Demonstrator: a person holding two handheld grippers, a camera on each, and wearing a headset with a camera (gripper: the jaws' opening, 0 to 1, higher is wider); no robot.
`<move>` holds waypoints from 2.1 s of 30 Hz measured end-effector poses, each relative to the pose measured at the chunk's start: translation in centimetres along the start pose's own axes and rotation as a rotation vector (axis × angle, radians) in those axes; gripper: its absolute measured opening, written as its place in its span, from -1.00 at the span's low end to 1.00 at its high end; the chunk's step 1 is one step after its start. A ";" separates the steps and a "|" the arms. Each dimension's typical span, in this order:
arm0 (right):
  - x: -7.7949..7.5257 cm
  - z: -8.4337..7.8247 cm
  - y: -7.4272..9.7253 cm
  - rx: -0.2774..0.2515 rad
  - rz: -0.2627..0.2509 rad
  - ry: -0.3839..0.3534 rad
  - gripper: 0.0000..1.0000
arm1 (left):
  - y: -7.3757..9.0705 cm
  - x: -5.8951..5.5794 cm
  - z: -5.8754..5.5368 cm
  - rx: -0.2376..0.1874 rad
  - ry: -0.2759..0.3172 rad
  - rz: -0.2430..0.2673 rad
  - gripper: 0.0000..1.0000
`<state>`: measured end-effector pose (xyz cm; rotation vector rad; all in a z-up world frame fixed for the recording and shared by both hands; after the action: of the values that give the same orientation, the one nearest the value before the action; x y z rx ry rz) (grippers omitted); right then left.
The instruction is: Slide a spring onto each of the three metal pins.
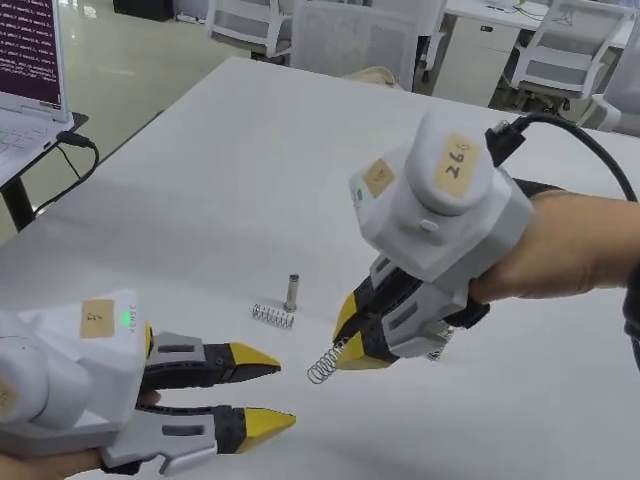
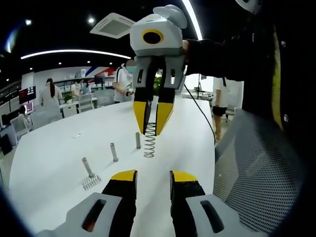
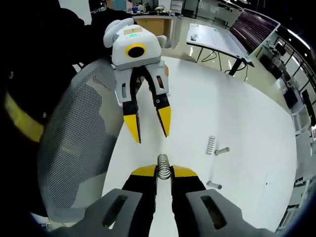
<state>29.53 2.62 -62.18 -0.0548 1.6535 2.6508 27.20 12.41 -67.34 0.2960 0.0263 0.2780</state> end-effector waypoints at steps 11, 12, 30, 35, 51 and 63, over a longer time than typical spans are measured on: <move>-1.3 -1.8 1.3 0.085 -0.025 -0.016 -0.85 | 0.4 0.3 0.0 -0.001 0.006 0.021 -0.55; -1.5 -2.0 1.4 0.091 -0.029 -0.018 -0.85 | 0.4 0.3 0.0 -0.001 0.005 0.022 -0.54; -4.2 -3.3 3.2 0.129 -0.105 -0.063 -0.85 | 1.9 1.3 -0.9 0.008 0.038 0.105 -0.30; -4.7 -3.3 3.3 0.125 -0.117 -0.074 -0.85 | 2.2 1.7 -1.3 0.011 0.058 0.143 -0.16; -6.0 -3.9 2.9 0.165 -0.119 -0.070 -0.85 | 3.1 2.1 -2.7 0.024 0.109 0.207 0.09; -8.1 -3.9 2.3 0.215 -0.114 -0.062 -0.85 | 3.3 1.9 -2.9 0.029 0.115 0.211 0.11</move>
<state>37.61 -1.91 -61.51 -0.0607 1.8443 2.3545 27.98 16.77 -69.14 0.3113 0.1129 0.5039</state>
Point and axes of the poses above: the centre of the closed fingertips' face, and the gripper's own axes: y roughly backward along the fingers, x roughly to its left, z roughly out of its top, the point moved 5 cm from there along y, roughly backward along the fingers, and after that the axes turned 1 degree about -x, right-handed, at the moved point
